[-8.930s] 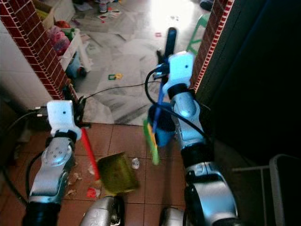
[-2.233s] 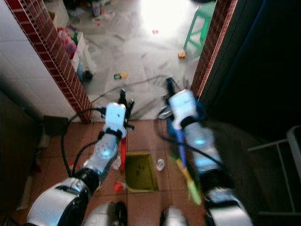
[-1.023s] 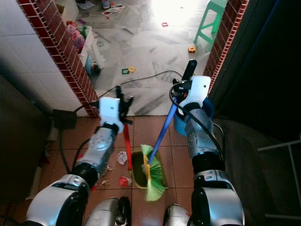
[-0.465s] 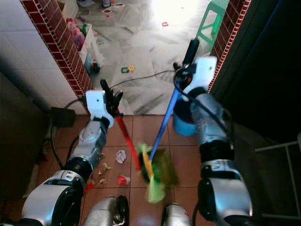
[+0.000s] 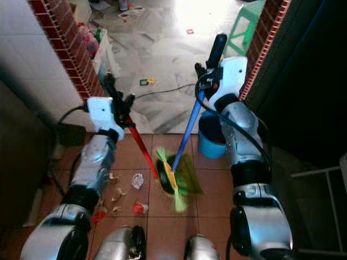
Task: Sweep floor
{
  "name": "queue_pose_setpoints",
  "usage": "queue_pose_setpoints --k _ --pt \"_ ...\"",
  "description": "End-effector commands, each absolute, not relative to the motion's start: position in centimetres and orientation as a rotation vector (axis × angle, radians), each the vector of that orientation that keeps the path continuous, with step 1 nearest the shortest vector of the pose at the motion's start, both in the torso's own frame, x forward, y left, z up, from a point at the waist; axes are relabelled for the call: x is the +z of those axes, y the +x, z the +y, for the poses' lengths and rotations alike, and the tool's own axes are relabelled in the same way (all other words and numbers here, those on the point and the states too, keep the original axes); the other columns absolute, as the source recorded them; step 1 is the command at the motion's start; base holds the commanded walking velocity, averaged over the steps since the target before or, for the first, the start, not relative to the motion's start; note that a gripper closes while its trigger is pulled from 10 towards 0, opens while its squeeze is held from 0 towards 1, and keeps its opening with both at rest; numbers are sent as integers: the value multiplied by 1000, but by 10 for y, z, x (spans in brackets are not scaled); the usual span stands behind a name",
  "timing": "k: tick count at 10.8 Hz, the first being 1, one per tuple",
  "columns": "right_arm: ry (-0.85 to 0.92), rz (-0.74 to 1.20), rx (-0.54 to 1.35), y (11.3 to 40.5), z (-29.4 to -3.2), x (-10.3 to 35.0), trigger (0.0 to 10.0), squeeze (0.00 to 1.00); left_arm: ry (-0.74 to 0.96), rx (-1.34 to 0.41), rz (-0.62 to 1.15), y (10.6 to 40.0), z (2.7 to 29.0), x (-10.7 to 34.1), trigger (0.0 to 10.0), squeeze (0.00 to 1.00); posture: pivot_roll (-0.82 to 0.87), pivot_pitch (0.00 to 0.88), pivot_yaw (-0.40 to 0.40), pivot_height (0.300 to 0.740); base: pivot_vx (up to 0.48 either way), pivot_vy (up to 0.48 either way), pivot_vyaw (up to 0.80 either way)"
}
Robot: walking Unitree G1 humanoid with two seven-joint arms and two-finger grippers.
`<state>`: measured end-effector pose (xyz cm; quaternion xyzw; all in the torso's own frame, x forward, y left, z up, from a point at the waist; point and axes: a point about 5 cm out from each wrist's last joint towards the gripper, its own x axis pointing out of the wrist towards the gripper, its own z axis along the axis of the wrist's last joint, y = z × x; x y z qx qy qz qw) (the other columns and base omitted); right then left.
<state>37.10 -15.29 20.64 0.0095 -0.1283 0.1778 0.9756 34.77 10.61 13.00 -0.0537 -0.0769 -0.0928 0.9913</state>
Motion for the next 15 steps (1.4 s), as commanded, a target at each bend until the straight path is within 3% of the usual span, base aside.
queue_pose_setpoints --k 1,4,8,11,13,15 --pt "-110 -265 367 367 -156 206 10000 0 -91 -194 -289 347 108 161 10000 0 -42 5 28 740 0 0 0" --pt "-164 -323 338 360 -166 211 10000 0 -71 -227 -270 330 114 158 10000 0 -44 0 46 740 0 0 0" --pt "-134 -310 34 346 -207 195 10000 0 -60 -209 -213 311 124 146 10000 0 -24 6 34 740 0 0 0" --pt "-92 -183 -21 327 -206 159 10000 0 -103 -203 -206 292 127 151 10000 0 -25 2 29 740 0 0 0" --pt "-100 -123 50 317 -194 145 10000 0 -117 -196 -194 285 129 155 10000 0 -24 1 28 740 0 0 0" --pt "-118 -69 -47 303 -197 129 10000 0 -123 -189 -152 274 130 150 10000 0 -27 0 32 740 0 0 0"
